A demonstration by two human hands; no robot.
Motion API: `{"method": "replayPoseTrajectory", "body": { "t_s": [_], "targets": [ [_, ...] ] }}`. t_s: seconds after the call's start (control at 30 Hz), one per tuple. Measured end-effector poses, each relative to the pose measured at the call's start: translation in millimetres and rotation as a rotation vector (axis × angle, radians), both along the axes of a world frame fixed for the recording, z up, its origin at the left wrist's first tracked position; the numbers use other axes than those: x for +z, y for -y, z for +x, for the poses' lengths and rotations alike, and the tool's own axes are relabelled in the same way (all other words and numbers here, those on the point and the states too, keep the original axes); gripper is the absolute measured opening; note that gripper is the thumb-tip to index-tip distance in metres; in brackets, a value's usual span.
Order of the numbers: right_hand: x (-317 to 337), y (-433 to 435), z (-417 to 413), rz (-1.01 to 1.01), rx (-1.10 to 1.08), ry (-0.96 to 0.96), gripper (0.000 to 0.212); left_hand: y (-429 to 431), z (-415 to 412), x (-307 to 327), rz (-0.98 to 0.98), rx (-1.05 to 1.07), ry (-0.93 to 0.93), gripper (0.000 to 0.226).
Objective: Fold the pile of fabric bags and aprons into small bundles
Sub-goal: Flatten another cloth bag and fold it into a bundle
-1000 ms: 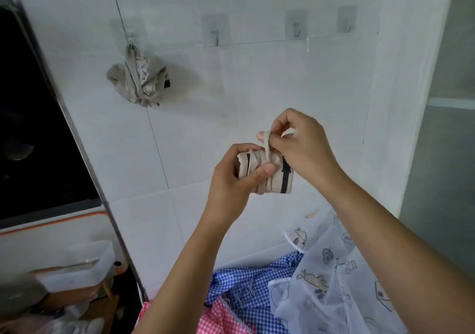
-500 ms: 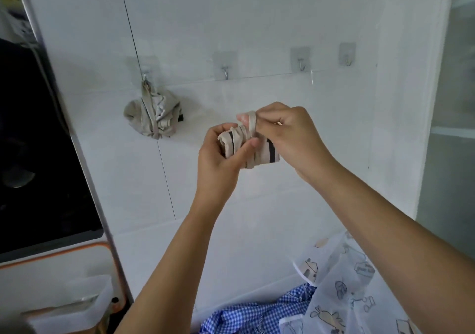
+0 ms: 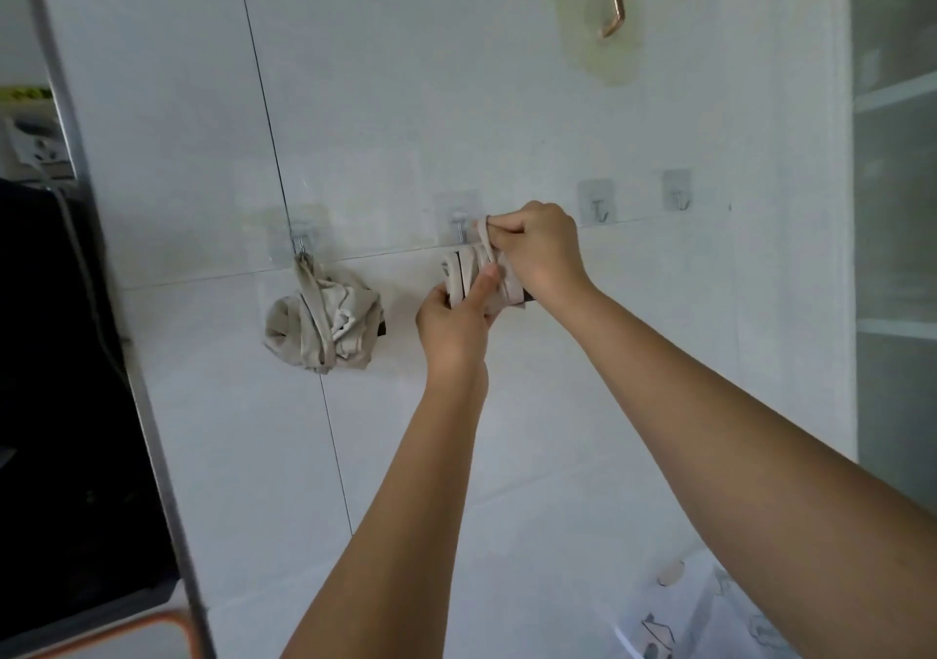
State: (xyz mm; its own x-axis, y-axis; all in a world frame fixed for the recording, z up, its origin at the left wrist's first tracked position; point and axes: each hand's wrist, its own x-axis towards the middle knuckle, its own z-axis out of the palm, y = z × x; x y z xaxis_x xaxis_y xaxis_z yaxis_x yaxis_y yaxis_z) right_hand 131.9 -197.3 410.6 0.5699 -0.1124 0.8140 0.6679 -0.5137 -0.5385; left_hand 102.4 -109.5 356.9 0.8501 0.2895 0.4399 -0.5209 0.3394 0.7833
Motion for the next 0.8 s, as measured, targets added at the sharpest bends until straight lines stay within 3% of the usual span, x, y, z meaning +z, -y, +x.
{"method": "replayPoseTrajectory", "body": {
  "t_s": [0.13, 0.23, 0.33, 0.4, 0.6, 0.8],
  "targets": [
    [8.9, -9.2, 6.5, -0.028, -0.03, 0.003, 0.023, -2.9, 8.4, 6.8, -0.052, -0.007, 0.005, 0.029],
    [13.7, -15.8, 11.0, -0.038, -0.053, -0.045, 0.049, -2.1, 16.3, 7.1, -0.093, 0.026, 0.008, 0.037],
    [20.5, -20.4, 13.1, -0.058, -0.139, -0.094, 0.037, 2.5, 19.2, 9.9, -0.135, 0.064, -0.004, 0.052],
    [27.3, -22.4, 13.5, -0.103, -0.175, -0.13, 0.012, 3.6, 18.5, 9.9, -0.142, 0.072, -0.003, 0.057],
    [34.1, -27.9, 8.3, -0.482, -0.131, -0.197, 0.007, -3.7, 13.4, -4.2, -0.082, 0.091, -0.002, 0.049],
    [-12.0, -7.7, 8.4, -0.289, 0.015, -0.029, 0.025, -29.7, 8.0, -20.8, 0.013, 0.106, -0.063, 0.03]
  ]
}}
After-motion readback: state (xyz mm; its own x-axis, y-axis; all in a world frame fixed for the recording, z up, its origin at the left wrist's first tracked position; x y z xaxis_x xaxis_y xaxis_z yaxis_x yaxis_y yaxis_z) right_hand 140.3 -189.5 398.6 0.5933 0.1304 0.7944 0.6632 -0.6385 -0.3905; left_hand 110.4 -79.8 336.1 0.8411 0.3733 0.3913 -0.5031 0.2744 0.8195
